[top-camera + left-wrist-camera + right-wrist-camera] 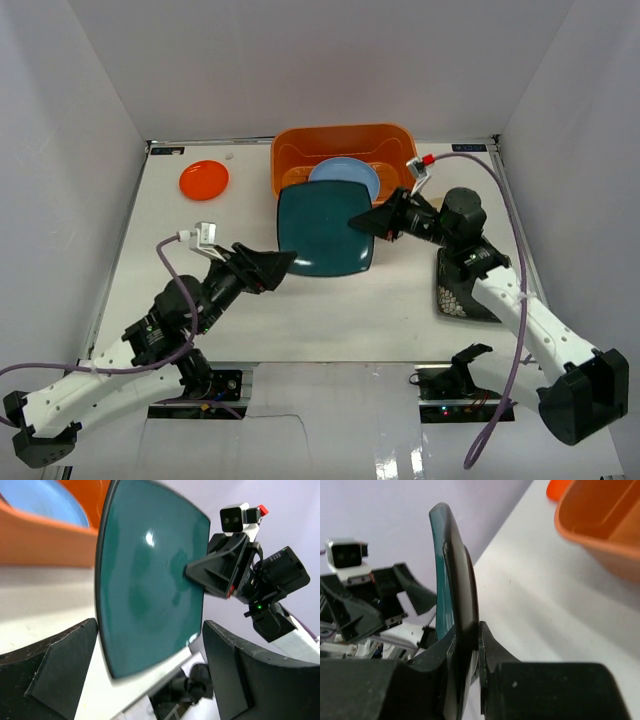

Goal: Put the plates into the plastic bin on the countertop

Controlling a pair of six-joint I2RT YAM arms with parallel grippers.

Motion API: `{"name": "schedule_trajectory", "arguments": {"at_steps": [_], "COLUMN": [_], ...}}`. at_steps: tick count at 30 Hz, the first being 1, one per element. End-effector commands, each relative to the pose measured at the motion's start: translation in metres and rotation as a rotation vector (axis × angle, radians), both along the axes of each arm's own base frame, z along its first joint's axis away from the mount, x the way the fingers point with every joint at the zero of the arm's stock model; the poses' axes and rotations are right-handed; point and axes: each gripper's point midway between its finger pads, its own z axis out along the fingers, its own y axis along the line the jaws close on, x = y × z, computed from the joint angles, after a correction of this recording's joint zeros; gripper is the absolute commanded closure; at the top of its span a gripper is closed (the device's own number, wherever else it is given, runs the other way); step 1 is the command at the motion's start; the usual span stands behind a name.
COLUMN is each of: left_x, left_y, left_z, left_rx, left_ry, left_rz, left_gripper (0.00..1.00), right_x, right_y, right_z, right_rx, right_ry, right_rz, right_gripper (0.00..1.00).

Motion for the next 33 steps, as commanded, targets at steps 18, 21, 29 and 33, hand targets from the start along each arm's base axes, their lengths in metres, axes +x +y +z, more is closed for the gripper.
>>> {"name": "schedule_trajectory", "arguments": {"at_steps": [18,21,29,33], "left_x": [0.004,0.003,0.002,0.004], "left_y": [0.040,0.036,0.025,0.018], "left_z": [-0.059,-0.068,-0.086,-0.090], "left_rx": [0.409,0.422,0.446,0.440], "left_ry": [0.057,0.075,0.115,0.120], "left_rz": [0.099,0.086,0.049,0.035], "left_gripper": [0.02,0.02,0.02,0.02], "right_x": [0.264,0.279,0.293,0.295], "right_y": [-0.029,-0.028,-0.030,-0.027], "right_z": [0.047,0.020,-0.044,-0.071], "right_rx": [-0.108,-0.158,-0.245,-0.272], "right_ry": [-0.050,0.013,0.134,0.188], "right_rz": [-0.270,-0.263,-0.272,-0.246], "right_gripper": [0.92,0.92,0.92,0.90]}}
